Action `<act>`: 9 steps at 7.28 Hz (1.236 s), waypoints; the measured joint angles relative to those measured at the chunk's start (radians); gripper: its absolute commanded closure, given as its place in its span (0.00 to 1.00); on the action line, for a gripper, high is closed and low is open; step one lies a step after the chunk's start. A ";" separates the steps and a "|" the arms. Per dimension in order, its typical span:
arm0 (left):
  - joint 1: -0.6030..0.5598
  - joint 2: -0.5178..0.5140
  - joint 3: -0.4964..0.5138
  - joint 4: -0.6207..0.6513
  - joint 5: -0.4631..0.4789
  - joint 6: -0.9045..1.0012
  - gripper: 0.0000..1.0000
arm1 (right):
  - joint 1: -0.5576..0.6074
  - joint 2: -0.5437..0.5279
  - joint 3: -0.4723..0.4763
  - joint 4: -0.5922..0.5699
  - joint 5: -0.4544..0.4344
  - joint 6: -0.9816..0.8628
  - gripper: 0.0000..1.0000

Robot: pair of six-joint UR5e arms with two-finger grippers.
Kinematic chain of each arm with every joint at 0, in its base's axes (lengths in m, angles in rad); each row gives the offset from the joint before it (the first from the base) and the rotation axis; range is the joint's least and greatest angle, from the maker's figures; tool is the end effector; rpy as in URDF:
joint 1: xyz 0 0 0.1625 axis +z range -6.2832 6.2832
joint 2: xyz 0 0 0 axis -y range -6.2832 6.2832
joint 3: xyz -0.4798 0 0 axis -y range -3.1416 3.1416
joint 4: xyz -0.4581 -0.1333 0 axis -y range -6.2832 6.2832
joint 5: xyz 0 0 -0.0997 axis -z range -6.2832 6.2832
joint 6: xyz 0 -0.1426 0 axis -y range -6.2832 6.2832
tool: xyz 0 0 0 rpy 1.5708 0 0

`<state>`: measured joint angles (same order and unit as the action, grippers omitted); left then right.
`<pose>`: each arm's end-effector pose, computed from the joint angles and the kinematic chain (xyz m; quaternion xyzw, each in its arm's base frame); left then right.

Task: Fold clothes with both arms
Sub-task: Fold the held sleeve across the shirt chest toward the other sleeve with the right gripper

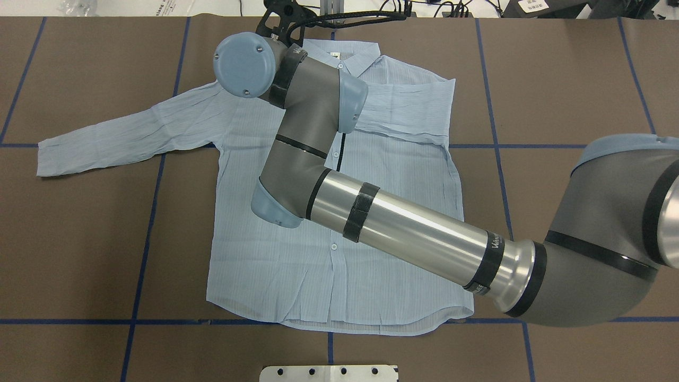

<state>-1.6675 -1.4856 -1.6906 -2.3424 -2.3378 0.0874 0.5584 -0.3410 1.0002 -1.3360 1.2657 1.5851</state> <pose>-0.0883 -0.5542 0.6238 0.3939 0.3093 0.1428 0.8537 -0.7402 -0.6701 0.0498 0.2468 -0.3747 0.3148 0.8364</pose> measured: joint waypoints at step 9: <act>0.001 -0.002 0.076 -0.067 -0.001 -0.015 0.00 | 0.013 0.171 -0.170 -0.039 0.119 -0.077 0.00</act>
<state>-1.6664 -1.4877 -1.6145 -2.4091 -2.3388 0.0722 0.5715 -0.1698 0.8304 -1.3753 1.3844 1.5077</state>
